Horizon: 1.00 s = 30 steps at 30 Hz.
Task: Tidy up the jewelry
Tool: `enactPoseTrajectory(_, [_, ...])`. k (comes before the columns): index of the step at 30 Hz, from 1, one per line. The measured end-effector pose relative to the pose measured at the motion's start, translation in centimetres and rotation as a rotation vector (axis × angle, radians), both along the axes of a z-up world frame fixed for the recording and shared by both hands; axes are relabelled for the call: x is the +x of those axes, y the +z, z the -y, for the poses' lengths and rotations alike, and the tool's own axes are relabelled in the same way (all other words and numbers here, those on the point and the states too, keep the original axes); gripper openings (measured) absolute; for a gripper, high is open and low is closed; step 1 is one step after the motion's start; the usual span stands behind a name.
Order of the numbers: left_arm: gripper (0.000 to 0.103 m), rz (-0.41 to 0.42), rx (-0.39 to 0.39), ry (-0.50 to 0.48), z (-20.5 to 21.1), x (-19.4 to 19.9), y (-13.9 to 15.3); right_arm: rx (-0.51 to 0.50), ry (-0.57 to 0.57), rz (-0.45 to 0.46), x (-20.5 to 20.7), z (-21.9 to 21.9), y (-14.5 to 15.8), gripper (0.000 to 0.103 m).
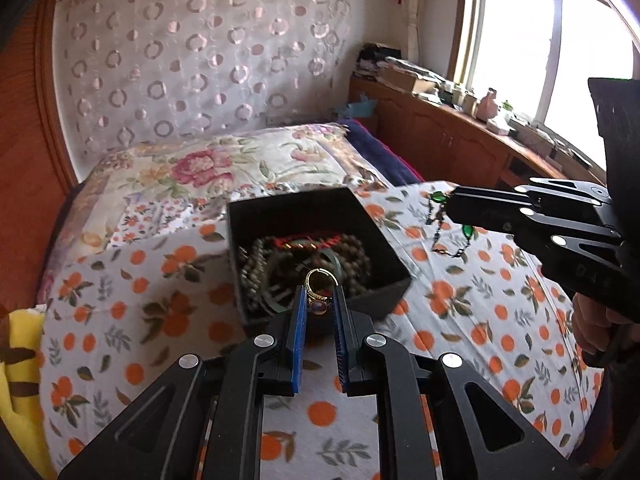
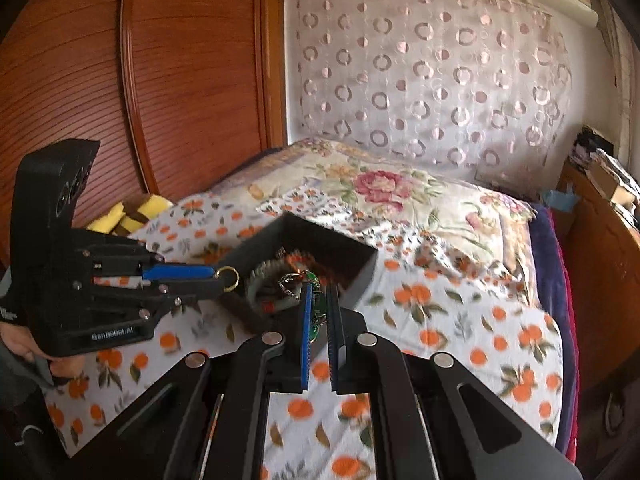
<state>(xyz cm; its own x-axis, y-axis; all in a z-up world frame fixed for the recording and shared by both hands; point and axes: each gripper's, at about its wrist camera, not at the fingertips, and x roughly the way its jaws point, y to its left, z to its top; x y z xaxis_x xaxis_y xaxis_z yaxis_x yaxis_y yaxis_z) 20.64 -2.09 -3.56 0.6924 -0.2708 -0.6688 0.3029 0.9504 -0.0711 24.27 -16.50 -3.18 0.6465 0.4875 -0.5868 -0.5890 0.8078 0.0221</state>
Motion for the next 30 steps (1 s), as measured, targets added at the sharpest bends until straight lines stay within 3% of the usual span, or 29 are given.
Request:
enactPoseTrajectory(12, [0.012,-0.005,-0.001,0.034,-1.5,1.6,-0.2,0.005,0.011,-0.068,2.8,-2.8,-1.7,0.010])
enactPoseTrajectory(14, [0.012,-0.005,0.000,0.035,-1.6,1.7,-0.2,0.003,-0.007,-0.068,2.9,-2.8,-2.0,0.018])
enactPoseTrajectory(30, [0.012,-0.017,0.043,0.058,-1.3,7.0,-0.6,0.013,-0.076,-0.081,1.8,0.1,-3.2,0.021])
